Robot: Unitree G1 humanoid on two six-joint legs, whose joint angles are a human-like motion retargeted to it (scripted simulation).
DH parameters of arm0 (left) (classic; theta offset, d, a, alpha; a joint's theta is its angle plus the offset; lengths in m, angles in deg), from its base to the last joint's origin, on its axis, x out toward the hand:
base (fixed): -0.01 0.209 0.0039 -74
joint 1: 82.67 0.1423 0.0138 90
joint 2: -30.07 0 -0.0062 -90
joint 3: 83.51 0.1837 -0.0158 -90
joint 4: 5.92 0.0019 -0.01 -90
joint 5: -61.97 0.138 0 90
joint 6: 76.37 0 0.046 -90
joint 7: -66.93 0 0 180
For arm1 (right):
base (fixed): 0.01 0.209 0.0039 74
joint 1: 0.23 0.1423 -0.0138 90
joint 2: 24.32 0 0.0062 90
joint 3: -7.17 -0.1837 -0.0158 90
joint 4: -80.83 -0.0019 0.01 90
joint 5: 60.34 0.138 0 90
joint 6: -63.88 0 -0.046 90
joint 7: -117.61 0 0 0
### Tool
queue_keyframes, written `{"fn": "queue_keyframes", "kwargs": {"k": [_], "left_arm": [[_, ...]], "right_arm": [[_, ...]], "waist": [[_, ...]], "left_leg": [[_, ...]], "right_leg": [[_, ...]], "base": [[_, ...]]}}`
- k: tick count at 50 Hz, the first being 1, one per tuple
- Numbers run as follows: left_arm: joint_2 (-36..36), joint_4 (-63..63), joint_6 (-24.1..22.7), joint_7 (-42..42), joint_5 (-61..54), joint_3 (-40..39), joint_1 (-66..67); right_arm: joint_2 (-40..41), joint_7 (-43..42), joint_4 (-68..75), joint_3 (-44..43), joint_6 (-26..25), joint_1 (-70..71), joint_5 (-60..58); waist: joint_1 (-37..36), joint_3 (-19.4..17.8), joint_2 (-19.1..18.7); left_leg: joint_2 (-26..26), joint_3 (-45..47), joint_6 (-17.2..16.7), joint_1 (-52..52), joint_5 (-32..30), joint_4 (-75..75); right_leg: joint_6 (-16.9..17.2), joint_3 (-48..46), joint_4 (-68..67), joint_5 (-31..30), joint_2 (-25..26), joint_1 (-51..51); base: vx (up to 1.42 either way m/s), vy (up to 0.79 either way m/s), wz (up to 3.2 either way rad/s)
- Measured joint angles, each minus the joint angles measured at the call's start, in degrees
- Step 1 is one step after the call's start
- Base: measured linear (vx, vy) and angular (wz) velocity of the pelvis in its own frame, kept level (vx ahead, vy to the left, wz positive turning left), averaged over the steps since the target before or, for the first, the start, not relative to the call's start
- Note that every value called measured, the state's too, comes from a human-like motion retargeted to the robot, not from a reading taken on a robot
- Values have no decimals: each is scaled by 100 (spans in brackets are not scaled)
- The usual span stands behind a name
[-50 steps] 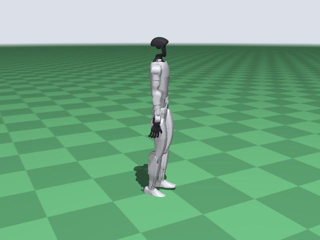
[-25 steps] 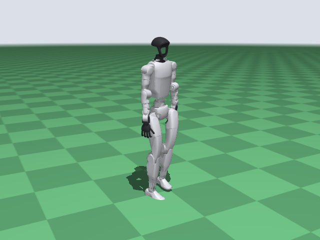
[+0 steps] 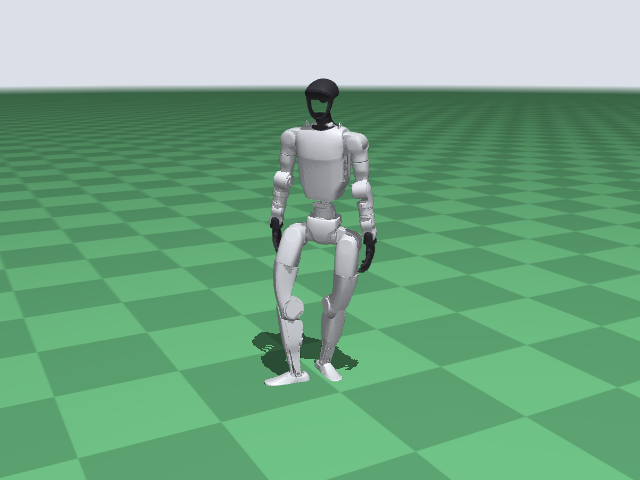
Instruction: In place motions
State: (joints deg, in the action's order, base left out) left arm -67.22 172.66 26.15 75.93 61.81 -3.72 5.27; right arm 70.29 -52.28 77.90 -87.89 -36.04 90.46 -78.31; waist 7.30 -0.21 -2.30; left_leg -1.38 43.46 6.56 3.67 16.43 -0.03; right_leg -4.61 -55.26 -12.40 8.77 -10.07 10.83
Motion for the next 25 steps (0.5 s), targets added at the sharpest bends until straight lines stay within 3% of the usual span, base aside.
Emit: {"fn": "queue_keyframes", "kwargs": {"k": [3,5,8,10,14,25], "left_arm": [[2,-91,2,30,47,68,-79],[13,-170,-14,36,46,134,-129],[36,-235,-36,34,38,225,-239],[34,-237,-38,36,54,242,-347],[-82,-204,-32,48,76,249,-561],[-609,-100,-183,200,171,636,-535]], "right_arm": [[42,-67,60,-84,-26,-62,139],[98,-117,151,-87,-49,-88,181],[228,-260,286,-50,-36,-120,189],[338,-426,311,-39,-20,-154,214],[512,-445,281,-224,32,-288,374],[414,-515,-94,-610,13,-166,549]], "waist": [[42,84,89],[36,110,156],[178,128,148],[391,125,99],[734,240,-97],[556,884,-803]], "left_leg": [[-66,513,-126,132,130,-36],[-124,685,-190,215,210,-65],[-65,884,-281,315,249,-130],[0,935,-337,376,263,-172],[122,989,-435,418,255,-173],[253,1562,-803,449,129,-52]], "right_leg": [[200,-477,317,-722,15,-144],[220,-36,397,-1112,92,-64],[-184,324,519,-1442,287,10],[-356,342,645,-1406,431,-31],[-361,528,580,-1231,562,13],[-455,795,-120,-677,720,422]], "base": [[-19,-1,-170],[-16,-5,-154],[-16,-8,-100],[-14,-7,-36],[-8,-10,-13],[-3,-13,-66]]}}
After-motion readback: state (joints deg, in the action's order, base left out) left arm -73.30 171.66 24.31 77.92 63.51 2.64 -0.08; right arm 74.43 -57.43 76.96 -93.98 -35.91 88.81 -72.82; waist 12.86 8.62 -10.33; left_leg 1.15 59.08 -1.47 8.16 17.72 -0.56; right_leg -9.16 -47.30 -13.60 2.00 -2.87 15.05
